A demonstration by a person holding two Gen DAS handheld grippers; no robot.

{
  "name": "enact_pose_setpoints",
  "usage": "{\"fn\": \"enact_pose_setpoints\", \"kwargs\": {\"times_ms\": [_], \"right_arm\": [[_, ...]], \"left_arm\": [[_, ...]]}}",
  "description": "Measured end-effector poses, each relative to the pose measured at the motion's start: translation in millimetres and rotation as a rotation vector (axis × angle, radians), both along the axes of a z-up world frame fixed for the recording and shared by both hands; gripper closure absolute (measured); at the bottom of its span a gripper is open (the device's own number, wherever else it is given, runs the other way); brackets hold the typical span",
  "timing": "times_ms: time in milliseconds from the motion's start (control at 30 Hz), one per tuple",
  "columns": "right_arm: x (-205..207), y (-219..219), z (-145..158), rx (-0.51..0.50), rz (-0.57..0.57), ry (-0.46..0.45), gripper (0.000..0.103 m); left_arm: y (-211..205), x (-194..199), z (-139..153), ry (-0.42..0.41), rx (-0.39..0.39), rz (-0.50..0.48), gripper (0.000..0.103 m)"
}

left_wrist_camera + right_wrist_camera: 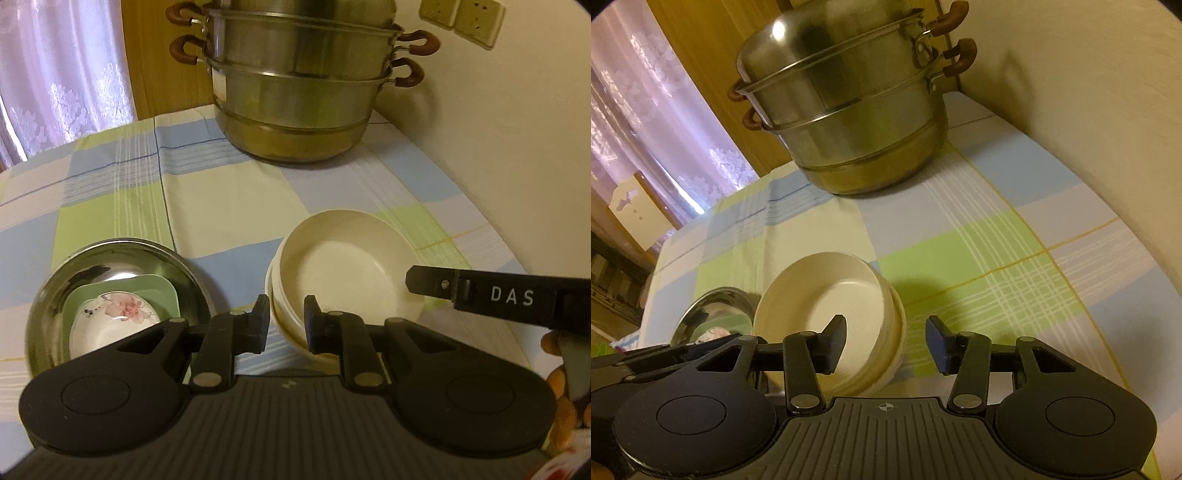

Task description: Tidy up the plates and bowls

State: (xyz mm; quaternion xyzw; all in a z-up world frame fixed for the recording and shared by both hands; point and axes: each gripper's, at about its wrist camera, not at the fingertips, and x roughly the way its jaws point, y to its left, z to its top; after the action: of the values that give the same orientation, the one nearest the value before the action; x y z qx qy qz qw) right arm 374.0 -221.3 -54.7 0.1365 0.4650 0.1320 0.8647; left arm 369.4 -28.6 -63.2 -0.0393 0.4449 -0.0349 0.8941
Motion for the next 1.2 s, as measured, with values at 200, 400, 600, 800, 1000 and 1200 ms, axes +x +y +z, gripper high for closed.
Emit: {"fn": "enact_pose_setpoints", "kwargs": {"times_ms": [200, 400, 600, 800, 1000, 1200], "right_arm": [[-26.3, -8.4, 13.0, 0.020, 0.018, -0.015, 0.054], [-62.7, -11.6, 21.8, 0.023, 0.058, -0.023, 0.052], [-102.7, -13.8, 23.6, 0.026, 0.093, -0.005, 0.051], [-140.2, -15.0, 24.6, 0.031, 0.138, 0.010, 0.050], [-169.7, -16.5, 23.7, 0.027, 0.170, 0.019, 0.047], [-194.1, -11.6, 20.5, 0.001, 0.219, 0.027, 0.045]], "left_arm": [[0.6, -30.5, 17.3, -0.007, 0.017, -0.009, 0.086], [0.7, -68.0, 29.2, -0.018, 0.041, -0.012, 0.086], [0.3, -106.3, 35.4, -0.009, 0.036, 0.015, 0.085], [-2.1, -147.4, 40.9, -0.006, 0.025, 0.025, 0.085], [-4.6, -184.0, 40.8, 0.009, 0.023, 0.054, 0.085], [-2.9, -217.3, 35.8, 0.029, 0.009, 0.101, 0.085]]}}
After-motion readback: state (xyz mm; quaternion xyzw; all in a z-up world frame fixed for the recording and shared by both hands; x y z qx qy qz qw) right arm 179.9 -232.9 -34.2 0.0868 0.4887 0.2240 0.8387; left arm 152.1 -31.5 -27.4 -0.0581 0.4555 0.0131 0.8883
